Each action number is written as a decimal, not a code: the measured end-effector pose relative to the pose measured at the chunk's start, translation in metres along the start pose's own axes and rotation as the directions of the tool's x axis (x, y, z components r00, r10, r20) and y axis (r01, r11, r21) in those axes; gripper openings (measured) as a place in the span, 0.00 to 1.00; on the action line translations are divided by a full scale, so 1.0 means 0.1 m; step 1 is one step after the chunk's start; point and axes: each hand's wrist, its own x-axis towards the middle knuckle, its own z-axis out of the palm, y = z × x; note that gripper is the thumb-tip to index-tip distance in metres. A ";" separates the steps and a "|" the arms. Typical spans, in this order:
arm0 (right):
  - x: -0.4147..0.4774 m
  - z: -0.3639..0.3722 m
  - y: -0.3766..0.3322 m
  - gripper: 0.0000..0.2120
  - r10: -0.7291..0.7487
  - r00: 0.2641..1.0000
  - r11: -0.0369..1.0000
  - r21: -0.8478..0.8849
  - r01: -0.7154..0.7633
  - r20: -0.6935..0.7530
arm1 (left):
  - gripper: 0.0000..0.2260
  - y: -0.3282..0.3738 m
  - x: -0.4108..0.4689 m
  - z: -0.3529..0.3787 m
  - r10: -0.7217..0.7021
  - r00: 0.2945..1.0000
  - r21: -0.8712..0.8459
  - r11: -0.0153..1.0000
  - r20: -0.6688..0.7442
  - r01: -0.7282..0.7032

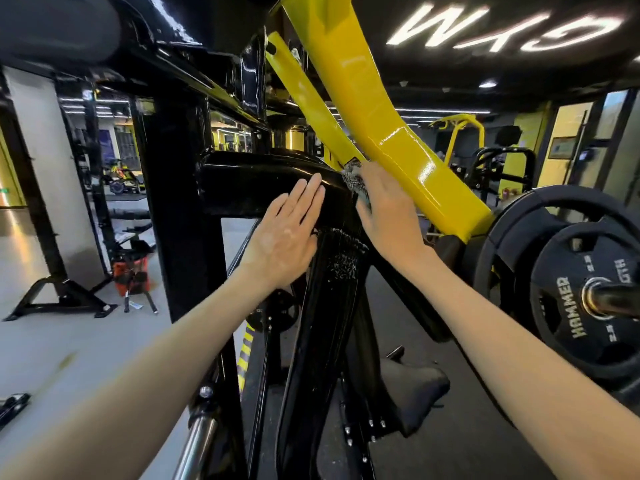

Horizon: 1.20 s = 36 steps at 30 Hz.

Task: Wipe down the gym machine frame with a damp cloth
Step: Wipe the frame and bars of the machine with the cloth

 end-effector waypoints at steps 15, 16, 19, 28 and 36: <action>-1.11 0.52 -0.02 0.27 -0.168 0.980 0.959 -0.212 0.188 0.110 | 0.34 -0.04 -0.04 0.12 0.060 0.997 0.047 0.997 -0.049 -0.057; -1.30 0.56 -0.06 0.27 -0.200 0.966 0.939 -0.249 0.238 0.166 | 0.34 -0.03 -0.05 0.13 0.065 0.997 0.049 0.997 -0.045 -0.063; -1.78 0.70 -0.16 0.28 -0.246 0.916 0.894 -0.292 0.341 0.316 | 0.34 0.01 -0.13 0.19 0.132 0.991 0.037 0.991 -0.024 -0.132; -0.94 0.28 -0.07 0.33 -0.199 0.961 0.925 -0.287 0.249 0.194 | 0.32 -0.09 -0.17 0.07 0.203 0.979 -0.017 0.979 0.018 -0.202; -1.22 0.59 0.00 0.26 -0.225 0.972 0.965 -0.122 0.233 0.069 | 0.31 0.02 -0.28 0.14 0.206 0.978 0.022 0.978 0.041 -0.207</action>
